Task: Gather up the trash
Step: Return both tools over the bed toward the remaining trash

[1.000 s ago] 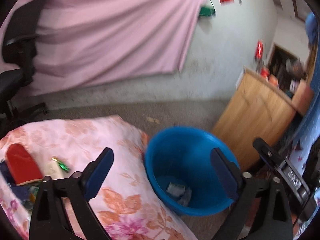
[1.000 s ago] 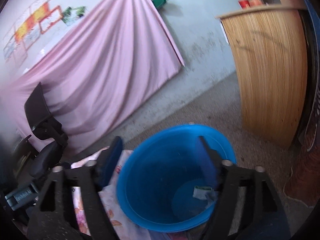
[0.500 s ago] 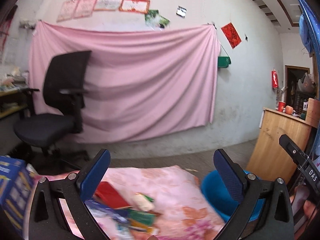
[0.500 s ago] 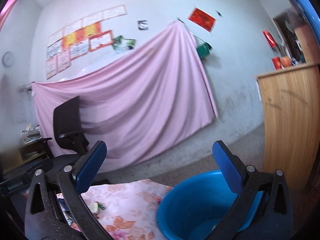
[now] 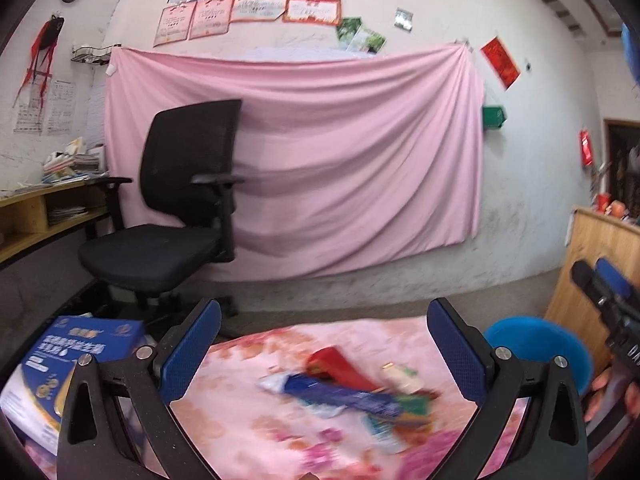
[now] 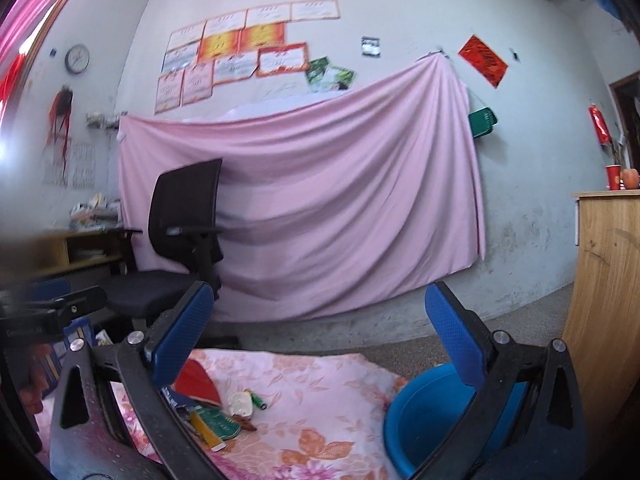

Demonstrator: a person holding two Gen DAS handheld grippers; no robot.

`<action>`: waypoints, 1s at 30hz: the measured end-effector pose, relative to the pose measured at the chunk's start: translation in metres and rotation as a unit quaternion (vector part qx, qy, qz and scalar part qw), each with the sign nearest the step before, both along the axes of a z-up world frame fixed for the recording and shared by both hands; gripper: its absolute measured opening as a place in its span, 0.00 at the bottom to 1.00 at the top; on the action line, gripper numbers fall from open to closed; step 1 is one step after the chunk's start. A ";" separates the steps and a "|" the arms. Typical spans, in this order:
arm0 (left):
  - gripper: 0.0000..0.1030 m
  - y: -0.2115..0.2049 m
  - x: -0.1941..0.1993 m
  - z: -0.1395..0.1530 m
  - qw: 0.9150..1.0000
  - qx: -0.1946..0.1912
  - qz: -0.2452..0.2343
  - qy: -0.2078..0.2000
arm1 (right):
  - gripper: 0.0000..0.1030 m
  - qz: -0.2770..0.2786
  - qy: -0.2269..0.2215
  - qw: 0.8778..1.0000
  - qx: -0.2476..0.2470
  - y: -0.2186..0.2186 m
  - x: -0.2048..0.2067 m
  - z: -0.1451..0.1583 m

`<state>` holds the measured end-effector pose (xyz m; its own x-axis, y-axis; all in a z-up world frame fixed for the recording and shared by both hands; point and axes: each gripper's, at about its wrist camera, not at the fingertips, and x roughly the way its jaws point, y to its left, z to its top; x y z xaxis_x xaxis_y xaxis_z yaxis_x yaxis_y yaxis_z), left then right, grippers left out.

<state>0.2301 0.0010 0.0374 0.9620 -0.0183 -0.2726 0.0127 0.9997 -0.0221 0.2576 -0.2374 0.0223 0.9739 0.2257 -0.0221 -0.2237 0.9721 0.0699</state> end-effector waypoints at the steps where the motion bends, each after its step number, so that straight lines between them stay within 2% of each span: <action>1: 0.98 0.004 0.002 -0.006 1.000 0.003 0.007 0.010 | 1.00 0.001 0.009 1.000 -0.007 0.005 0.005 -0.002; 6: 0.98 0.019 0.019 -0.035 0.997 -0.015 0.008 0.080 | 1.00 0.005 0.078 0.997 -0.027 0.018 0.029 -0.020; 11: 0.98 0.028 0.033 -0.053 0.988 -0.041 -0.001 0.147 | 1.00 0.022 0.158 0.987 -0.022 0.023 0.057 -0.039; 18: 0.98 0.030 0.052 -0.061 0.973 -0.100 -0.031 0.203 | 1.00 0.042 0.246 0.968 -0.024 0.026 0.082 -0.059; 19: 0.97 0.028 0.055 -0.061 0.972 -0.104 -0.037 0.207 | 0.92 0.046 0.255 0.965 -0.027 0.028 0.084 -0.061; 22: 0.97 0.018 0.065 -0.061 0.970 -0.106 -0.044 0.216 | 0.81 0.055 0.275 0.959 -0.038 0.034 0.090 -0.067; 27: 0.97 0.010 0.085 -0.066 0.960 -0.138 -0.047 0.239 | 0.73 0.059 0.297 0.952 -0.056 0.043 0.093 -0.071; 30: 0.94 0.010 0.095 -0.068 0.957 -0.149 -0.042 0.245 | 0.68 0.065 0.310 0.947 -0.058 0.045 0.097 -0.075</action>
<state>0.3254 0.0105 -0.0308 0.7116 -0.2370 -0.6614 0.0084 0.9442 -0.3292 0.3542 -0.1925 -0.0524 0.7299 0.3037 -0.6124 -0.2922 0.9485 0.1221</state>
